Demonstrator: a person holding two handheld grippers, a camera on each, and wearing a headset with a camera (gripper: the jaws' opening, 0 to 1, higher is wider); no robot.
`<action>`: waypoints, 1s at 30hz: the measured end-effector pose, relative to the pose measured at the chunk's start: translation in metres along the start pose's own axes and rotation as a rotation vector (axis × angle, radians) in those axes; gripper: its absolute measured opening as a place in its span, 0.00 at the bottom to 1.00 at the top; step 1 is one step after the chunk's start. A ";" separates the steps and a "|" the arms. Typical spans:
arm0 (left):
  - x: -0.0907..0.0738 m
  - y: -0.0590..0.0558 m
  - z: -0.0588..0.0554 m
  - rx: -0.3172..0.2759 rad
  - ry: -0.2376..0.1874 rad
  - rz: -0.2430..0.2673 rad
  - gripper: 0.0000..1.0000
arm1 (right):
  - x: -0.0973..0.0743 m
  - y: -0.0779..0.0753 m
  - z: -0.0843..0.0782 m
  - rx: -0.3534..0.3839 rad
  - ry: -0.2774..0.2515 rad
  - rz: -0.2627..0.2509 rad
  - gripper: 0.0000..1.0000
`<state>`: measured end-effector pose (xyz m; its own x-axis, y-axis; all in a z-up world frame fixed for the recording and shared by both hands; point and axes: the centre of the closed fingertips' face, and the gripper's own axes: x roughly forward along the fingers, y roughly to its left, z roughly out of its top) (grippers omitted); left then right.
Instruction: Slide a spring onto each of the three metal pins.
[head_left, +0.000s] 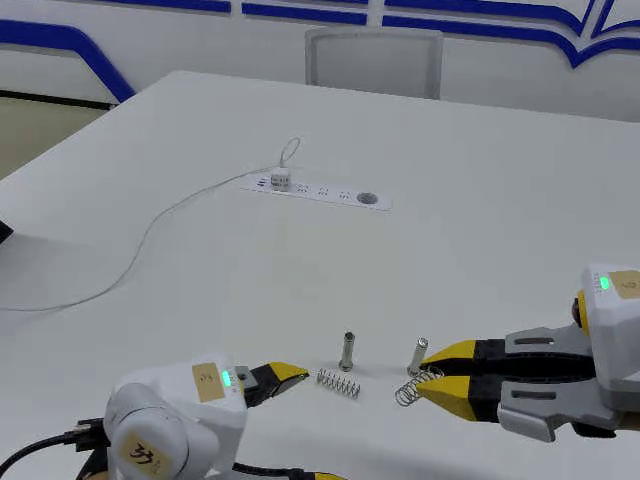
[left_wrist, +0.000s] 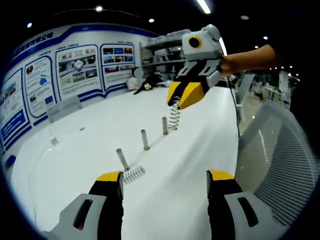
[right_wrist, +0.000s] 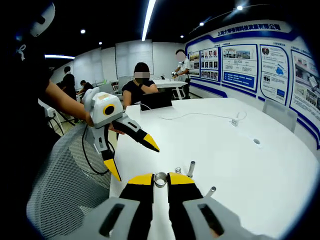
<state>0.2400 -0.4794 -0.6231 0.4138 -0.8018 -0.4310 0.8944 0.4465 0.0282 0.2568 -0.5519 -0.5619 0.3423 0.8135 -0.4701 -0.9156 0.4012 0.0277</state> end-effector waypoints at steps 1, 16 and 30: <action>-0.001 0.001 -0.001 -0.006 -0.001 0.006 0.71 | -0.001 -0.003 -0.001 0.002 0.005 -0.010 0.10; -0.011 0.030 0.000 -0.106 -0.067 0.153 0.81 | -0.009 -0.037 -0.010 0.027 0.039 -0.108 0.10; -0.014 0.038 0.002 -0.214 -0.109 0.186 0.92 | 0.000 -0.093 -0.016 0.032 0.117 -0.249 0.10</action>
<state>0.2683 -0.4521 -0.6147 0.5935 -0.7312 -0.3362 0.7501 0.6540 -0.0982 0.3386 -0.5962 -0.5787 0.5273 0.6350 -0.5645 -0.7986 0.5973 -0.0741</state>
